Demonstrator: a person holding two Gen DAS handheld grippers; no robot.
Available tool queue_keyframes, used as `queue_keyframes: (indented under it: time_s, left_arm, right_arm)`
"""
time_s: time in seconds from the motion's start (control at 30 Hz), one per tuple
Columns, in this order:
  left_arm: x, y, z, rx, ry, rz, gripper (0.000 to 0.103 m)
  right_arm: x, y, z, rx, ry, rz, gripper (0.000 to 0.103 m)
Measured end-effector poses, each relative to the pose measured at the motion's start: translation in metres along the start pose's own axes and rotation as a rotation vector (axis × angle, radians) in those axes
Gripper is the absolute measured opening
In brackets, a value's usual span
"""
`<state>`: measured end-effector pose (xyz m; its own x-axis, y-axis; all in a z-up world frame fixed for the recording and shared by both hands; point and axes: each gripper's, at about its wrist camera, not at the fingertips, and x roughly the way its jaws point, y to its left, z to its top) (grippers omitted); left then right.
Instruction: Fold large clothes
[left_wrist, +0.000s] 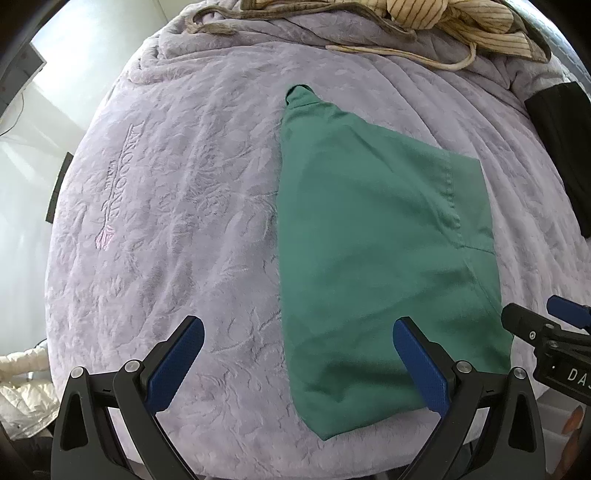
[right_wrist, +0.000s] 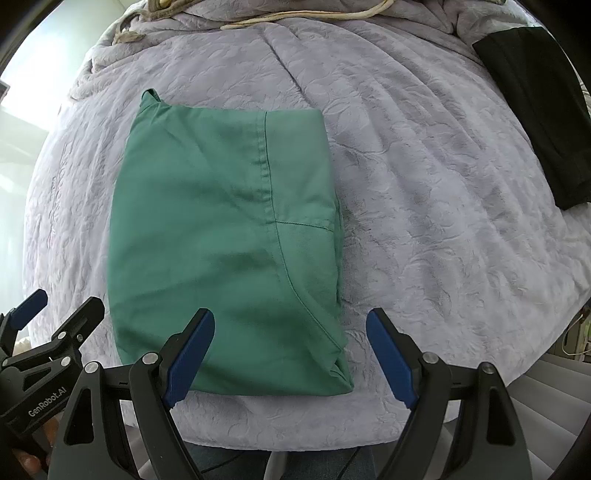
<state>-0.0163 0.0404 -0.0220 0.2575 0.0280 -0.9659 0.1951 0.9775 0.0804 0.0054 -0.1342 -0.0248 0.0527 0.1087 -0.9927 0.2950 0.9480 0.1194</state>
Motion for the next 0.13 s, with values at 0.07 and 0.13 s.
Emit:
queue_keyframes:
  time_s: [0.07, 0.13]
  left_arm:
    - [-0.0002, 0.0008, 0.0008, 0.003, -0.002, 0.0, 0.102]
    - [-0.0001, 0.0007, 0.0006, 0.005, 0.0, -0.005, 0.102]
  right_arm:
    - [0.0005, 0.0, 0.0001, 0.0, 0.002, 0.001, 0.086]
    - [0.0008, 0.0001, -0.0001, 0.0, 0.003, 0.001, 0.086]
